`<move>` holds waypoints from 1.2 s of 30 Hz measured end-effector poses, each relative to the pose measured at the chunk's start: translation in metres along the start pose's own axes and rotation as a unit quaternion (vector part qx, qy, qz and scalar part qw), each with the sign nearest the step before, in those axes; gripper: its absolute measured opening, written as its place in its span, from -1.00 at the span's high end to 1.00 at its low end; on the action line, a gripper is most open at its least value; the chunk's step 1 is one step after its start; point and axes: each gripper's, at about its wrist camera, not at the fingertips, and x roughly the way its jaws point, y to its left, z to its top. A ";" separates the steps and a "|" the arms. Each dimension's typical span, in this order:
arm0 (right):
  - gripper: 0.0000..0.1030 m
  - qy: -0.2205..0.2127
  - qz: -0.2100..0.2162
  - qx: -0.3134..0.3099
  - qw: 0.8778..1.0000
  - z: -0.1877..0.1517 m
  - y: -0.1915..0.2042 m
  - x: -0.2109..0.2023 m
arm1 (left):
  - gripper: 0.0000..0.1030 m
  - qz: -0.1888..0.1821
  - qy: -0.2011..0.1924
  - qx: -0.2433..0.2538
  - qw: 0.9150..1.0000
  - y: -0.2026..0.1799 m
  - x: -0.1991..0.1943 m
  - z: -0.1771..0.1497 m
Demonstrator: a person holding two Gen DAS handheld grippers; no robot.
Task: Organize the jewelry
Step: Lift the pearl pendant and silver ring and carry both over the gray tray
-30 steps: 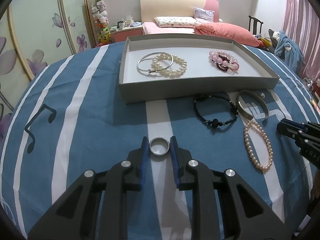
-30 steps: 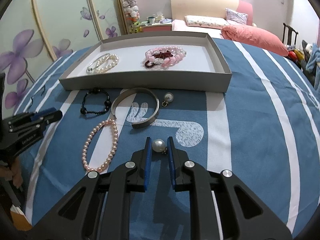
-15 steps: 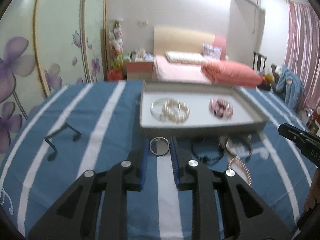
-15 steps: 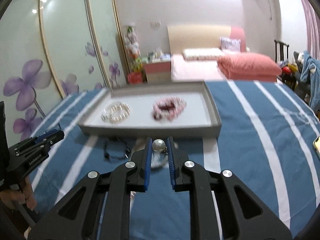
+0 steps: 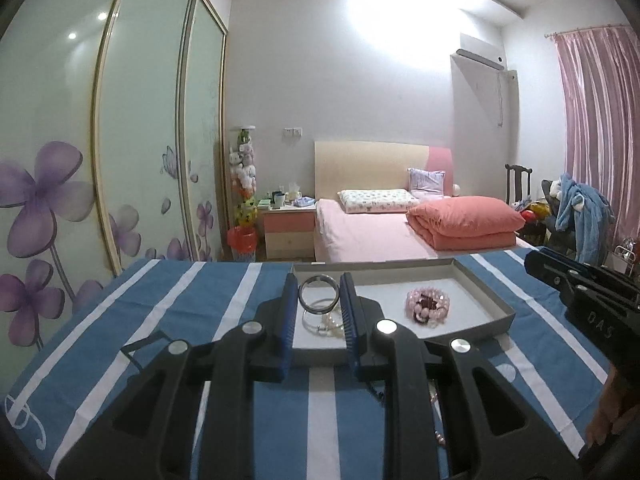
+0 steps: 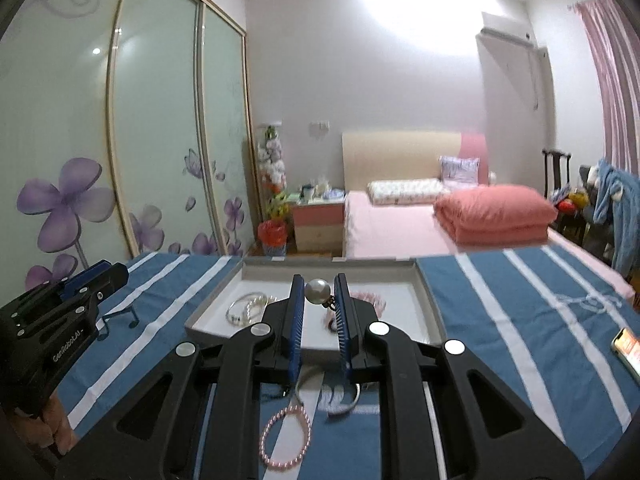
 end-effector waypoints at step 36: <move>0.69 0.055 -0.012 0.059 0.997 0.008 -0.029 0.101 | 0.58 -0.008 0.051 -0.008 0.999 -0.012 0.121 0.009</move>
